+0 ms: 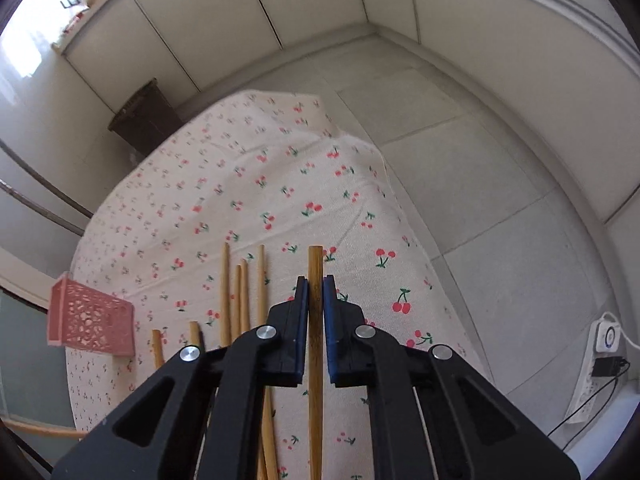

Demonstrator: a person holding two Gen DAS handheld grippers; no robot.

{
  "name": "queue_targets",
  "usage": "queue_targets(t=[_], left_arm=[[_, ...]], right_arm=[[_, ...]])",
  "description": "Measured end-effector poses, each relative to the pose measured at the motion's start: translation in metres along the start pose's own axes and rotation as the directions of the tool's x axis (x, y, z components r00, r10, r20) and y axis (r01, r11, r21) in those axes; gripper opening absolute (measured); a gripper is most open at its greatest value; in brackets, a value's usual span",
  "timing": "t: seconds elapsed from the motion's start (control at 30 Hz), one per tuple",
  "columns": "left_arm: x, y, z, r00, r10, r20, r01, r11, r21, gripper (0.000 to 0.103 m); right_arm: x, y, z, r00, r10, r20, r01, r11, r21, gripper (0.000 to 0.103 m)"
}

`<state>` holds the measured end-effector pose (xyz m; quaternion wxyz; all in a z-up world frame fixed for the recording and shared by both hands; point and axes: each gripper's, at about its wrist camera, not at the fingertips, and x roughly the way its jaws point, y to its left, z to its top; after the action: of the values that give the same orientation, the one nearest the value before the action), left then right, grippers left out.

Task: Organize utensils
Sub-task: 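Carry both chopsticks over the pink holder and open the left tool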

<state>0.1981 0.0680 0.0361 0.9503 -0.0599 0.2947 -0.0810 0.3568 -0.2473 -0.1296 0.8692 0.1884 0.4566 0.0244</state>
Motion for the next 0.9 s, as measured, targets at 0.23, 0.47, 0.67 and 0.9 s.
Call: queue_targets(t=[0.23, 0.47, 0.67, 0.9], left_arm=[[0.005, 0.001, 0.003, 1.0, -0.001, -0.005, 0.001, 1.0, -0.029, 0.005], [-0.005, 0.011, 0.046, 0.995, 0.032, 0.093, -0.02, 0.992, -0.123, 0.005], [0.013, 0.028, 0.079, 0.982, 0.124, 0.142, -0.099, 0.98, -0.173, 0.005], [0.058, 0.057, 0.079, 0.984, 0.156, 0.088, -0.132, 0.963, -0.235, 0.005]], right_arm=[[-0.122, 0.019, -0.005, 0.971, 0.087, 0.224, -0.072, 0.995, -0.076, 0.008], [-0.195, 0.041, 0.011, 0.91, 0.192, 0.368, -0.165, 0.981, -0.105, 0.008], [-0.203, 0.056, 0.041, 0.856, 0.317, 0.408, -0.311, 0.947, -0.083, 0.008], [-0.178, 0.09, 0.054, 0.855, 0.364, 0.369, -0.358, 0.93, -0.086, 0.008]])
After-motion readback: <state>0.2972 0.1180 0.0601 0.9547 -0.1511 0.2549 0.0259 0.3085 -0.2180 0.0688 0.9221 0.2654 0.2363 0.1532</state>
